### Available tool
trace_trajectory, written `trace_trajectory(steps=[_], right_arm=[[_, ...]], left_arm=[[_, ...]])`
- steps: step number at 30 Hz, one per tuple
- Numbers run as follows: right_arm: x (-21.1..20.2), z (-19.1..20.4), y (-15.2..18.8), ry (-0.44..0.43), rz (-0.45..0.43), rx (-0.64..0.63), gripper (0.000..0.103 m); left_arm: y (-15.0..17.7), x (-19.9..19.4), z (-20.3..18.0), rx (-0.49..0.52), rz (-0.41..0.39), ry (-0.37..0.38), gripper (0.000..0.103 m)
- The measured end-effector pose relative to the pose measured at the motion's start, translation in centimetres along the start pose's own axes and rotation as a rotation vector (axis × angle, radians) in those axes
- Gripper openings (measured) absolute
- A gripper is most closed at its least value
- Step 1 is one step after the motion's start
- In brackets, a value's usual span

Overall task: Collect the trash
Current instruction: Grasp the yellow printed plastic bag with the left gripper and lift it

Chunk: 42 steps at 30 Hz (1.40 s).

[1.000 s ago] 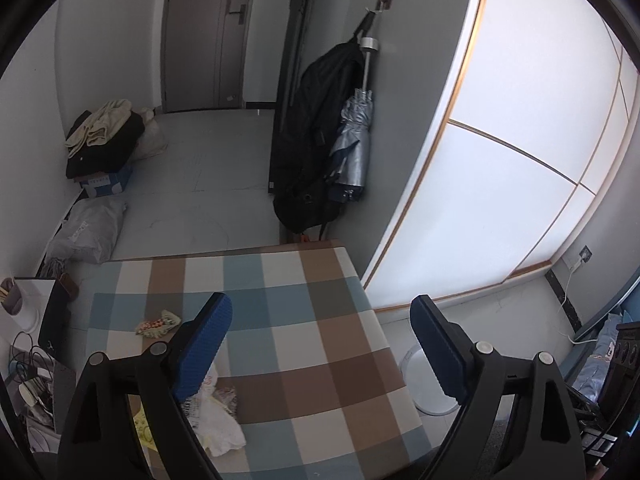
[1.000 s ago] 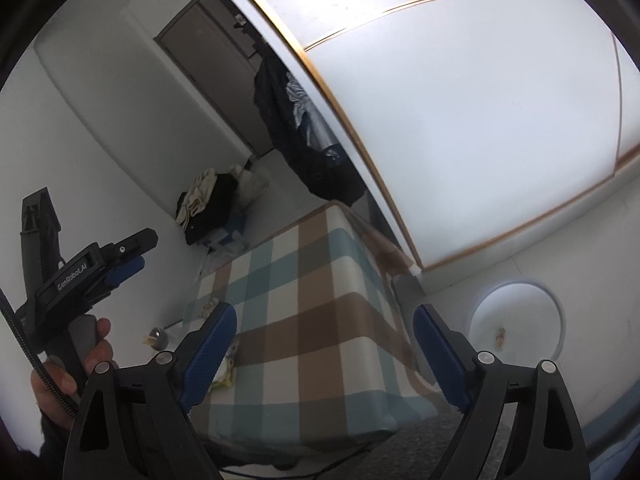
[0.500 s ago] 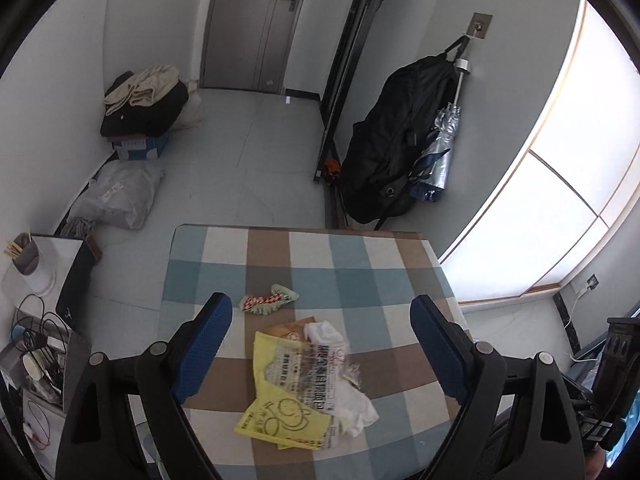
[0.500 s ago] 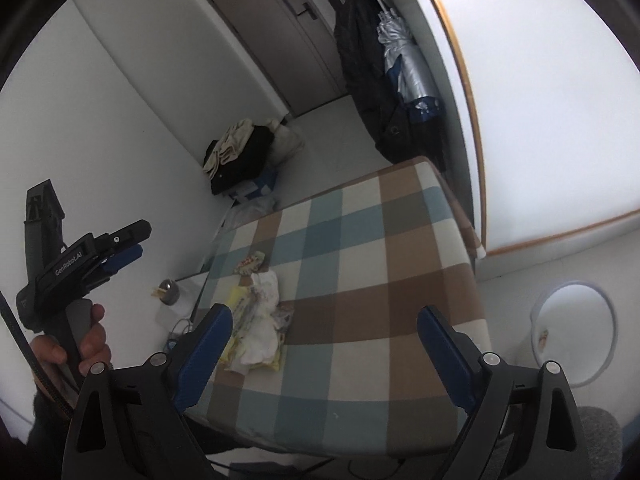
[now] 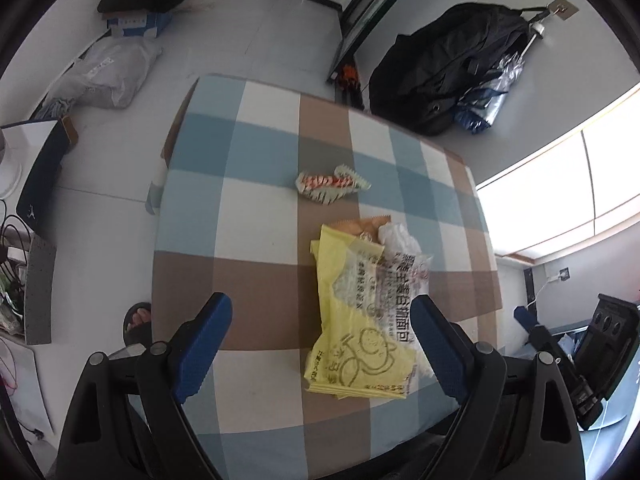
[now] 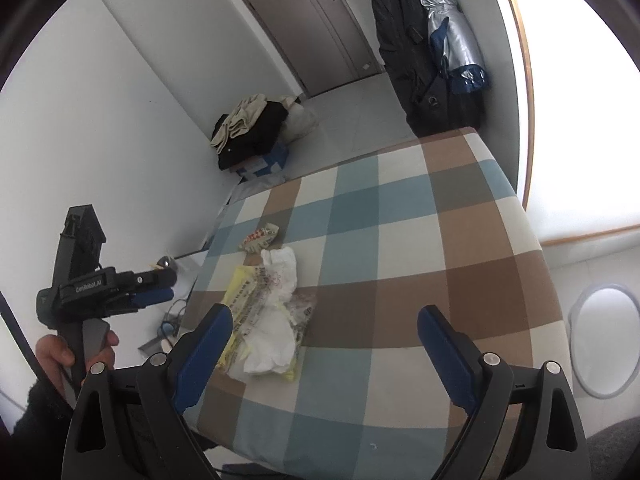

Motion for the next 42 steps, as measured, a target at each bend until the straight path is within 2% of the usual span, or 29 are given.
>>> trace_trajectory(steps=[5,10,13,14,16,20,21,23,25,30,35,37,42], right_arm=[[0.1,-0.5,-0.7,-0.008,-0.02,0.021,0.095],[-0.3,-0.8,-0.5,-0.039,-0.017,0.042,0.095],[-0.4,-0.5,-0.5,-0.043,-0.018,0.029,0.095],[-0.4,-0.5,-0.5,-0.046,-0.016,0.028,0.095],[-0.5,-0.5,-0.4,-0.05,-0.016,0.03,0.095],[-0.6,-0.7,-0.3,-0.053,-0.023,0.035,0.095],[-0.6,-0.7,-0.2,-0.055,-0.024,0.035,0.095],[-0.6,-0.7,0.0,-0.048,-0.024,0.031,0.095],[-0.6,-0.7,0.1,-0.042,-0.021,0.029,0.095],[-0.7,-0.9,0.5,-0.033,-0.026,0.028,0.095],[-0.7,-1.5,0.8,-0.037,-0.025,0.051,0.095],[-0.8,-1.6,1.0,-0.036,-0.025,0.054,0.095],[-0.9,-1.7,1.3,-0.032,-0.03,0.058,0.095]], left_arm=[[0.1,3.2,0.7,-0.036,0.13,0.035,0.088],[0.6,3.4,-0.3,-0.005,0.143,0.054,0.088],[0.6,3.8,-0.5,0.0,0.138,0.028,0.086],[0.7,3.8,-0.7,0.014,0.13,0.009,0.084],[0.8,3.9,-1.4,0.056,0.129,-0.023,0.071],[1.1,4.5,-2.2,0.101,0.129,-0.09,0.056],[1.1,4.5,-2.2,0.099,0.125,-0.101,0.048],[1.1,4.1,-2.1,0.091,0.104,-0.09,0.038],[1.1,3.5,-2.0,0.091,0.078,-0.099,0.021],[1.4,2.4,-1.2,0.069,0.035,-0.071,0.007],[1.7,0.8,-1.1,0.051,-0.031,-0.043,0.006],[1.7,-0.2,-1.3,0.051,-0.082,-0.027,0.006],[2.3,-3.1,-2.7,0.123,-0.224,-0.026,0.006]])
Point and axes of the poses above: each gripper's, at about its wrist camera, not at the fingertips, and x roughly the way its jaws point, z to its left, y to its underside, the point moved 2 cm from there along x, roughly the way its jaws point, and after that the axes turned 15 degrees about z, right-handed, at the moved point
